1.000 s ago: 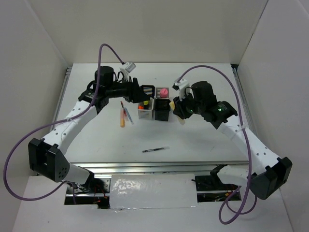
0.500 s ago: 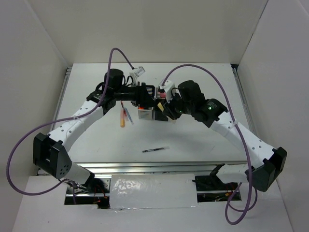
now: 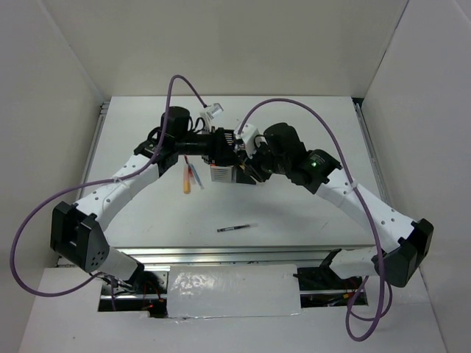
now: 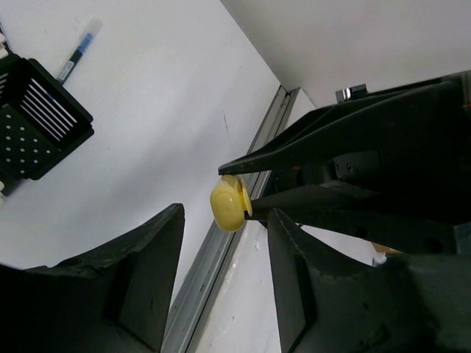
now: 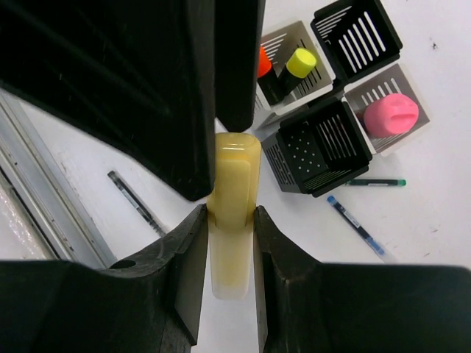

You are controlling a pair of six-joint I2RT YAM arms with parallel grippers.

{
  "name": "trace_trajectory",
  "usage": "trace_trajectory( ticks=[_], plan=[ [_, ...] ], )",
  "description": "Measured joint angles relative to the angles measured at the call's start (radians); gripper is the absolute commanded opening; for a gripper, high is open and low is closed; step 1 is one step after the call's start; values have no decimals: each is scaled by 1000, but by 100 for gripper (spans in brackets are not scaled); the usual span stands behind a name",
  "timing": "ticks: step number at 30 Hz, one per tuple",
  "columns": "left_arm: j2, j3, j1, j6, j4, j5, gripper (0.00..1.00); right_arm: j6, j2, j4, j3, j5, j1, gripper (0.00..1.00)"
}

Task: Sort the stationery into containers
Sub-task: Pick up the stationery from the center of the board, then place the stationery in the storage box.

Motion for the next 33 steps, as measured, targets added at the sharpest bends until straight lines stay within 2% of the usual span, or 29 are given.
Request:
trace_trajectory(
  ticks=[3,8,16,20,21,24,25,27,30,33],
  plan=[
    [0,-14,-11,-1,2,6,61,-7,7,1,10,6,2,0],
    [0,-21,-18,-6,6,11,50,-18,11,0,16,11,12,0],
    [0,-52,3,-64,49,30,50,-32,11,3,16,10,38,0],
    [2,-64,21,-109,73,59,35,-36,11,10,16,11,39,0],
    [2,-64,21,-112,80,64,27,-36,11,11,16,12,39,0],
    [2,-64,21,-124,90,72,13,-37,11,15,16,19,39,19],
    [2,-64,21,-123,89,71,10,-37,11,15,16,20,39,48],
    [2,-62,23,-113,83,64,2,-29,11,16,16,26,39,72],
    [8,-16,39,-43,8,17,0,-19,11,20,16,48,39,83],
    [24,95,56,70,-80,-90,0,-7,6,30,6,71,29,95]
  ],
)
